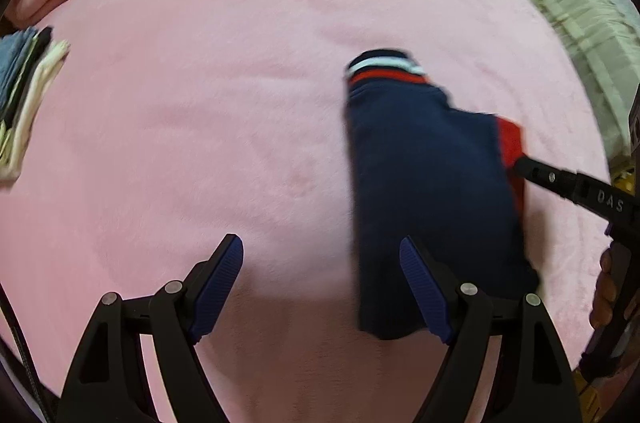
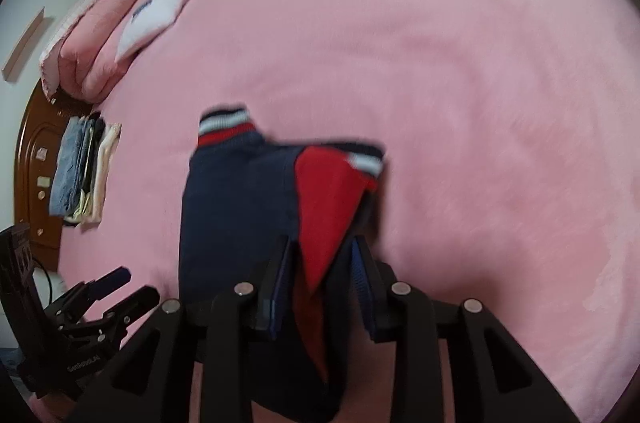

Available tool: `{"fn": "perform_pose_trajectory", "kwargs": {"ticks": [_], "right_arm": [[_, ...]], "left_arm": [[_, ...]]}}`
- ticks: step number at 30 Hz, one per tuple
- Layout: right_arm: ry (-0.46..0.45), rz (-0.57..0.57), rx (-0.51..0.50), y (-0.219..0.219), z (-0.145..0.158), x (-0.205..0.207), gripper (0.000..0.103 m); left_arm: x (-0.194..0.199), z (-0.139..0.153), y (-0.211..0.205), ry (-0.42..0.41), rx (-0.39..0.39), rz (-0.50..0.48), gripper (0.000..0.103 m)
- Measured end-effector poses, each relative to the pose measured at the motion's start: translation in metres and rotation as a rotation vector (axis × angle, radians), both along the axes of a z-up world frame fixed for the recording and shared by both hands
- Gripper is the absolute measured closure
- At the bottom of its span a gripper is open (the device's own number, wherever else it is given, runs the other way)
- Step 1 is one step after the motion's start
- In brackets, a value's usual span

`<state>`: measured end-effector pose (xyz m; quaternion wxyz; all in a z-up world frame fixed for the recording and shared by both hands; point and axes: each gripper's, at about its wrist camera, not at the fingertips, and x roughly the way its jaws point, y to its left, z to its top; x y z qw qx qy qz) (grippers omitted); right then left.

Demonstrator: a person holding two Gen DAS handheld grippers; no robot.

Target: Fold large clothes

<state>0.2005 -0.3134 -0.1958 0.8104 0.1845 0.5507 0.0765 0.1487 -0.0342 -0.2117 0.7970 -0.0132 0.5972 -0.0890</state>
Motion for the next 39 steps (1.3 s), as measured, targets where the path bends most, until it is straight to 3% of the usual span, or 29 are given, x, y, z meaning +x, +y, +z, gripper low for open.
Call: {"fn": "perform_pose_trajectory", "kwargs": {"ticks": [3,4,5,6,7,8,11,13,14,16,19,21,23,25,27,29,31,33,36,39], "right_arm": [[-0.112,-0.032,0.064,-0.008,0.019,-0.014,0.073],[-0.124,-0.026,0.095,-0.008,0.02,-0.017,0.073],[-0.118,-0.01,0.125,-0.007,0.017,-0.019,0.073],[-0.072,0.034,0.187,-0.002,0.009,-0.02,0.073],[-0.03,0.069,0.222,0.003,0.001,-0.02,0.077],[-0.002,0.094,0.235,0.009,-0.005,-0.02,0.092],[0.107,0.165,0.204,0.024,-0.034,-0.029,0.101],[0.13,0.176,0.096,0.028,-0.051,-0.037,0.103],[0.131,0.175,0.056,0.029,-0.054,-0.039,0.103],[0.138,0.159,-0.017,0.028,-0.053,-0.041,0.103],[0.082,0.112,-0.098,0.023,-0.029,-0.042,0.103],[0.002,0.086,0.008,0.014,-0.012,-0.045,0.103],[-0.04,0.088,0.175,0.01,-0.006,-0.039,0.103],[-0.033,0.104,0.252,0.016,-0.012,-0.029,0.103],[-0.002,0.142,0.23,0.034,-0.028,-0.014,0.103],[0.031,0.142,0.143,0.045,-0.044,-0.003,0.103],[0.007,0.097,0.136,0.039,-0.048,0.003,0.103],[-0.017,0.031,0.075,0.027,-0.044,0.004,0.103],[-0.047,-0.009,-0.06,0.021,-0.034,0.011,0.103],[-0.115,0.017,0.004,0.023,-0.021,0.024,0.103]], "left_arm": [[-0.003,0.003,-0.008,0.001,-0.068,-0.042,0.024],[-0.003,0.0,-0.012,0.018,-0.102,-0.058,0.03],[-0.002,-0.003,-0.016,0.035,-0.13,-0.069,0.043],[0.0,-0.01,-0.02,0.061,-0.154,-0.078,0.05],[-0.001,-0.016,-0.027,0.091,-0.165,-0.085,0.065],[0.001,-0.025,-0.032,0.129,-0.163,-0.096,0.073],[0.003,-0.037,-0.043,0.135,-0.075,-0.127,0.07],[0.003,-0.049,-0.047,0.146,-0.033,-0.135,0.063],[0.004,-0.053,-0.047,0.16,-0.049,-0.126,0.061],[0.005,-0.051,-0.046,0.168,-0.073,-0.099,0.061],[0.001,-0.031,-0.045,0.104,-0.036,-0.098,0.065],[0.0,-0.017,-0.042,0.064,-0.046,-0.1,0.065],[0.004,-0.008,-0.039,0.058,-0.125,-0.106,0.065],[0.015,-0.011,-0.041,0.069,-0.171,-0.104,0.065],[0.029,-0.027,-0.049,0.091,-0.132,-0.109,0.065],[0.041,-0.041,-0.054,0.106,-0.052,-0.109,0.066],[0.05,-0.049,-0.054,0.114,-0.066,-0.103,0.065],[0.056,-0.047,-0.052,0.091,-0.079,-0.109,0.064],[0.056,-0.037,-0.06,0.011,0.014,-0.188,0.064],[0.068,-0.018,-0.065,-0.055,-0.013,-0.199,0.065]]}}
